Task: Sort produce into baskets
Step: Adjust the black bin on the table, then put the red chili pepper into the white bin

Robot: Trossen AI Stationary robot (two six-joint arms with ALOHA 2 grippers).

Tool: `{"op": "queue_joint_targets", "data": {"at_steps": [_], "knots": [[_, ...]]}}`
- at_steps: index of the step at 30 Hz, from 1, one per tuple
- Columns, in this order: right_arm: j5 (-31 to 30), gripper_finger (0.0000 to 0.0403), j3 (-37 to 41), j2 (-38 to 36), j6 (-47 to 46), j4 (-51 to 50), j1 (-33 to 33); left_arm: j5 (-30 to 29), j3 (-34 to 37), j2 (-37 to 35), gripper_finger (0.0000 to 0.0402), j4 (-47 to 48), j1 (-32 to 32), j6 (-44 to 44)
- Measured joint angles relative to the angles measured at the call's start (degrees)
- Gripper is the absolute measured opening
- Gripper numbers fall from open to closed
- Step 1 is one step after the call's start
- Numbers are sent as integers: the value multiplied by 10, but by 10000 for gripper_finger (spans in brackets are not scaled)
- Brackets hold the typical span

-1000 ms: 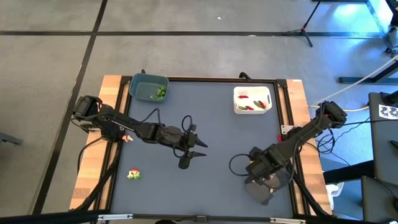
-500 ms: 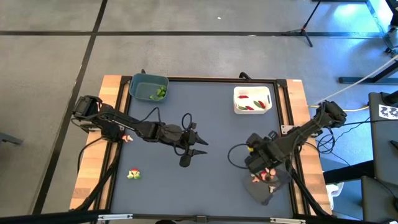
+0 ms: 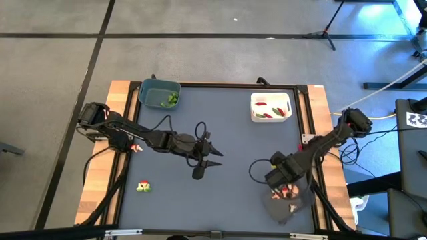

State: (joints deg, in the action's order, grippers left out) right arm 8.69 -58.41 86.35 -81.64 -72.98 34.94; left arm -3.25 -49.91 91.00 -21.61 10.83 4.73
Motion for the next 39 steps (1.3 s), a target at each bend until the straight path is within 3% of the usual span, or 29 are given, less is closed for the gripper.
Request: {"op": "queue_joint_targets", "data": {"at_steps": [10, 15, 20, 27, 39], "knots": [[64, 182, 0, 0, -77, 67, 59, 2, 0, 0, 172, 0, 0, 6], [30, 182, -27, 0, -59, -6, 48, 2, 0, 0, 172, -3, 0, 9], [-46, 182, -41, 0, -32, -99, -1, 1, 0, 0, 172, -5, -1, 9], [-96, 182, -11, 0, 95, -90, -78, 1, 0, 0, 172, -3, -1, 9], [-76, 182, 97, 0, 331, -72, -267, 0, 0, 0, 172, -3, -1, -37]]}}
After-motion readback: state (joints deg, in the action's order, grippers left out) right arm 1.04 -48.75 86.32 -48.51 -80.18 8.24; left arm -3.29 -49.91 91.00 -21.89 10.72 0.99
